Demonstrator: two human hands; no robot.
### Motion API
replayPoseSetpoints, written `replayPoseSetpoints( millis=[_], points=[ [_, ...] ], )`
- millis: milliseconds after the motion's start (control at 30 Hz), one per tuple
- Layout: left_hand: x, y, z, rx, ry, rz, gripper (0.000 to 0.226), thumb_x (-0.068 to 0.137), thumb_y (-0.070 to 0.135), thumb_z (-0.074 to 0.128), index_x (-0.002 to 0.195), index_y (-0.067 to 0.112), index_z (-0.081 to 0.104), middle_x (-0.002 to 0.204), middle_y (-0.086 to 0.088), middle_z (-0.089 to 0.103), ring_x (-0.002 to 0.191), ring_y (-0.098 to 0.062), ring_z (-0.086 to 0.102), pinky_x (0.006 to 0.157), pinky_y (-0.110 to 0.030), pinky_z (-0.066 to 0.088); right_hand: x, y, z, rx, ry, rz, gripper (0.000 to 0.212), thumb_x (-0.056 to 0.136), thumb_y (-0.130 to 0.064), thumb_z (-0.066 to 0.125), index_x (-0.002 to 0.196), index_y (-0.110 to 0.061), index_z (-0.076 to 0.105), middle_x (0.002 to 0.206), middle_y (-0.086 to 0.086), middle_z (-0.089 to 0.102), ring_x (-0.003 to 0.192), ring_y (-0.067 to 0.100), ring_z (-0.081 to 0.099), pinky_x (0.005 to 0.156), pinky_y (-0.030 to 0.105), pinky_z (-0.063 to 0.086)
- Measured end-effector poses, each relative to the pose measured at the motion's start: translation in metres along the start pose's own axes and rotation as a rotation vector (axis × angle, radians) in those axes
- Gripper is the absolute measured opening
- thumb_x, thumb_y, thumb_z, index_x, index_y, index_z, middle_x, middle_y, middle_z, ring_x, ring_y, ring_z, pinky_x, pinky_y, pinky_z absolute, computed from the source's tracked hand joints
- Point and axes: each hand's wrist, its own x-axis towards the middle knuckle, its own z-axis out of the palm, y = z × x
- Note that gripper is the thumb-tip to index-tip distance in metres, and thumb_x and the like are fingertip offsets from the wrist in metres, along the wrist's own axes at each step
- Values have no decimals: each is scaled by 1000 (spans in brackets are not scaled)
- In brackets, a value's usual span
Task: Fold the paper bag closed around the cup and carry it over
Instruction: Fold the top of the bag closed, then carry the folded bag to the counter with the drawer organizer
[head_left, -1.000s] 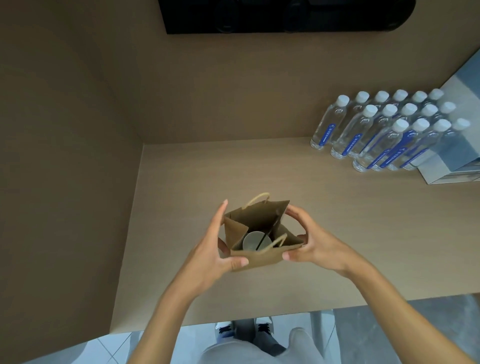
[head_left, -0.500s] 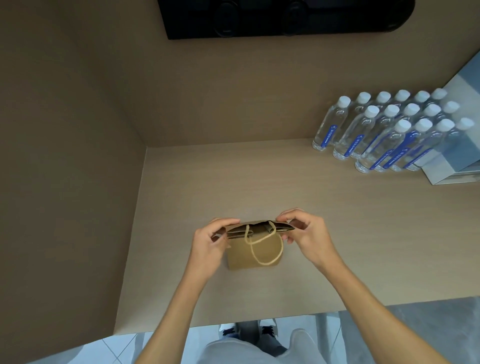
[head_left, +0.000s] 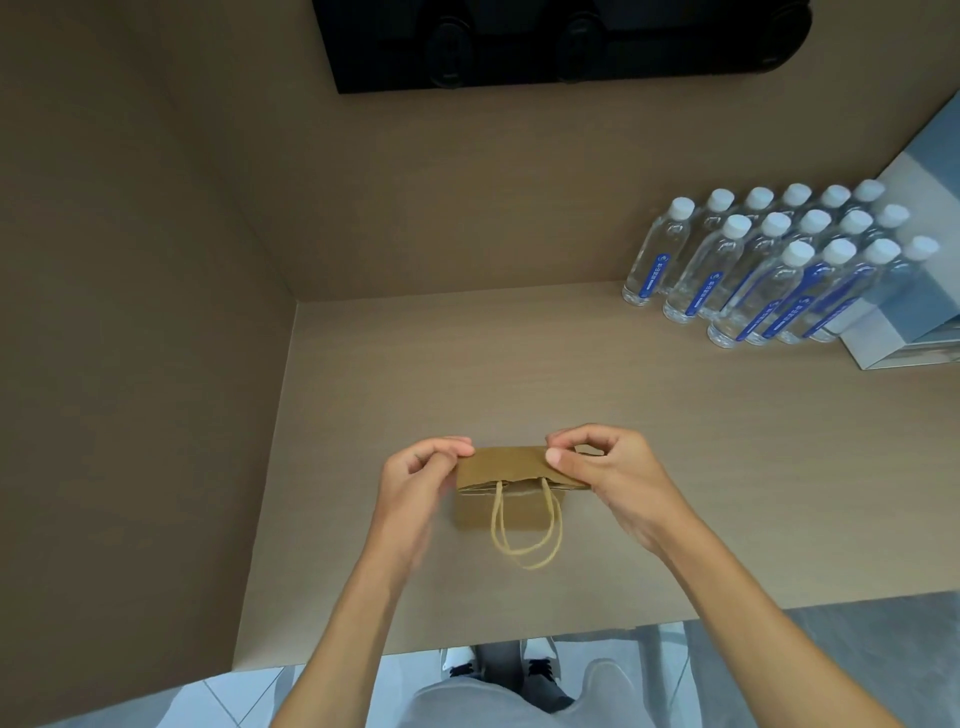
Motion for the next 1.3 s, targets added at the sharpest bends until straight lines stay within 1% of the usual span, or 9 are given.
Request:
replayPoseSetpoints(
  millis=[67,100,233,467,633,800,1067,1200,1300],
  points=[
    [-4,6,3,112,-34,2,10,76,17,75,86,15,76,89,3,77,86,-10,69,74,-19,51,-1,-2,2,-6,-31,48,29,71,-1,83,97,-8,73,98,13,72,77,17,72,68,22,54],
    [-4,7,3,173,-57,0,22,70,19,80,91,17,74,87,3,77,81,-9,70,69,-18,53,-1,-3,3,-15,-40,72,35,70,2,82,102,-10,72,98,16,71,75,19,72,67,22,55],
    [-2,7,11,358,-38,-33,47,63,-4,83,97,23,65,102,-2,69,86,-18,70,73,-28,57,2,0,7,-227,10,89,45,73,3,80,114,-11,66,83,12,66,64,16,64,58,19,50],
    [5,-4,13,772,12,186,27,66,6,82,88,21,75,84,11,62,67,3,53,62,-6,37,6,12,15,-555,125,-39,18,74,-4,79,86,-12,70,83,-8,60,59,6,50,50,10,37],
    [12,-9,9,674,13,160,19,68,1,80,79,16,76,78,2,63,63,-9,50,59,-13,38,10,20,14,-441,151,-101,14,75,3,77,85,-5,72,92,6,63,63,14,46,61,25,40],
    [15,-21,-4,597,-3,103,9,70,0,79,72,0,70,78,-12,62,65,-17,49,63,-26,41,11,32,10,-367,119,-136,14,75,3,76,86,-6,73,97,2,63,64,14,47,60,15,40],
    [11,-26,0,587,57,183,52,70,5,79,47,23,35,57,9,35,52,-7,32,52,-24,27,6,44,14,-373,223,-193,15,75,5,73,65,8,63,71,8,49,64,17,44,63,30,34],
    [7,-15,6,599,48,253,35,69,7,78,50,9,49,54,9,43,61,-12,41,59,-26,34,-13,35,6,-369,332,-298,31,73,-1,77,53,-7,55,61,-5,46,70,10,43,63,18,33],
    [0,-1,27,530,-4,268,33,68,3,79,51,22,59,59,14,54,58,0,47,58,-13,35,-34,27,-9,-263,429,-324,38,74,0,76,51,-21,55,57,-13,50,69,7,44,61,14,34]
  ],
)
